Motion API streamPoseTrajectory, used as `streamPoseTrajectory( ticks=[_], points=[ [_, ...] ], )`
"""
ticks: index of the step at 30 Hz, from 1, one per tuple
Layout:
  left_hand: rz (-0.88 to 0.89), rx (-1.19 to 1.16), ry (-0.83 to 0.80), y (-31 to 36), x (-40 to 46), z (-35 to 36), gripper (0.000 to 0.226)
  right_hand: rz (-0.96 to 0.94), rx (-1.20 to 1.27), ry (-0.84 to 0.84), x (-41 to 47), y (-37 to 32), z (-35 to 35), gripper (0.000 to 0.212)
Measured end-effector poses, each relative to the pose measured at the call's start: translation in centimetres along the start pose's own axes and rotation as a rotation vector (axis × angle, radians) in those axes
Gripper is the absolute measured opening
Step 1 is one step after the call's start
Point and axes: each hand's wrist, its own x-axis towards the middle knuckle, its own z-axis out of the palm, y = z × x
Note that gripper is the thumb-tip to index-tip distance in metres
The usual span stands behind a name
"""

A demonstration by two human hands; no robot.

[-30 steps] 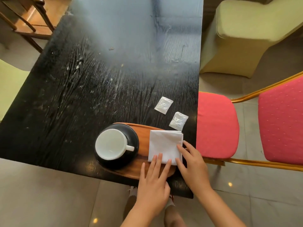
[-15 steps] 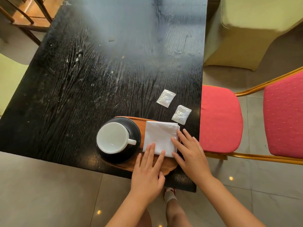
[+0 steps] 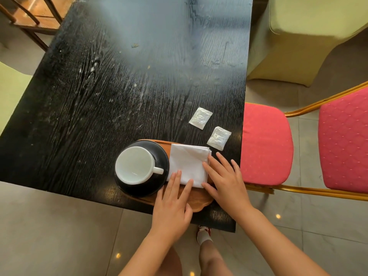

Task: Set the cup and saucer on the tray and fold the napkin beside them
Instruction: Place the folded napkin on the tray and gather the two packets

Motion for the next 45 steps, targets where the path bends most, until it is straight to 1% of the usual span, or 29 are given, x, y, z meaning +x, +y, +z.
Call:
streamPoseTrajectory(
  ticks=[9,12,14,16,17,18,20,22,24,26,27,29,31,33,35,37,39,40,42,45],
  points=[
    [-0.003,0.017,-0.003,0.4,0.1,-0.2,0.06,0.005,0.044,-0.019,0.1,0.1,-0.3,0.058],
    [0.031,0.005,0.037,1.1,-0.1,-1.6,0.057,0.033,0.131,0.037,0.3,0.3,-0.7,0.051],
    [0.144,-0.089,0.13,1.9,0.1,-3.8,0.047,0.103,0.214,0.144,0.9,0.8,-1.5,0.042],
    [0.276,-0.154,0.283,2.3,2.3,-6.5,0.032,0.176,0.23,0.234,2.2,1.8,-2.5,0.038],
    [0.309,-0.169,0.346,2.1,4.2,-7.6,0.027,0.216,0.216,0.242,3.0,2.5,-2.8,0.037],
    [0.306,-0.195,0.385,1.9,6.3,-8.6,0.025,0.26,0.196,0.229,3.9,3.0,-3.0,0.037],
    [0.188,-0.295,0.377,1.3,11.2,-9.7,0.023,0.348,0.161,0.147,5.5,4.0,-3.1,0.042],
    [0.0,-0.369,0.283,0.8,15.6,-9.7,0.022,0.425,0.133,0.036,7.0,4.5,-3.1,0.051],
    [-0.139,-0.32,0.168,0.4,19.1,-9.0,0.029,0.478,0.078,-0.041,8.1,4.7,-2.9,0.055],
    [-0.214,-0.211,0.065,0.5,20.9,-7.8,0.041,0.496,0.011,-0.056,8.8,4.6,-2.6,0.053],
    [-0.231,-0.172,0.04,0.7,21.4,-7.2,0.044,0.496,-0.011,-0.048,9.0,4.5,-2.4,0.051],
    [-0.257,-0.175,0.053,1.4,22.0,-6.1,0.042,0.491,-0.022,-0.036,9.4,4.3,-2.0,0.047],
    [-0.293,-0.246,0.083,1.9,22.4,-5.4,0.036,0.503,0.0,-0.028,9.6,4.2,-1.9,0.043],
    [-0.314,-0.325,0.058,1.9,22.6,-5.1,0.027,0.531,0.071,0.006,9.7,4.1,-2.0,0.036],
    [-0.311,-0.394,0.017,1.3,22.7,-5.1,0.015,0.559,0.233,0.057,9.8,4.1,-2.3,0.027],
    [-0.289,-0.462,-0.01,0.9,22.4,-5.6,0.014,0.607,0.421,0.08,9.8,4.2,-3.2,0.023],
    [-0.3,-0.631,-0.005,1.0,21.8,-6.9,0.008,0.661,0.593,0.136,10.0,4.0,-4.8,0.023],
    [-0.329,-0.77,-0.009,1.2,21.2,-7.9,0.01,0.668,0.677,0.174,10.1,3.7,-5.8,0.023],
    [-0.358,-1.041,-0.035,1.6,19.7,-10.4,0.016,0.604,0.838,0.238,10.2,2.7,-8.4,0.024],
    [-0.262,-1.178,-0.054,2.7,16.9,-14.8,0.018,0.427,1.001,0.266,10.0,0.8,-12.7,0.027]
  ],
)
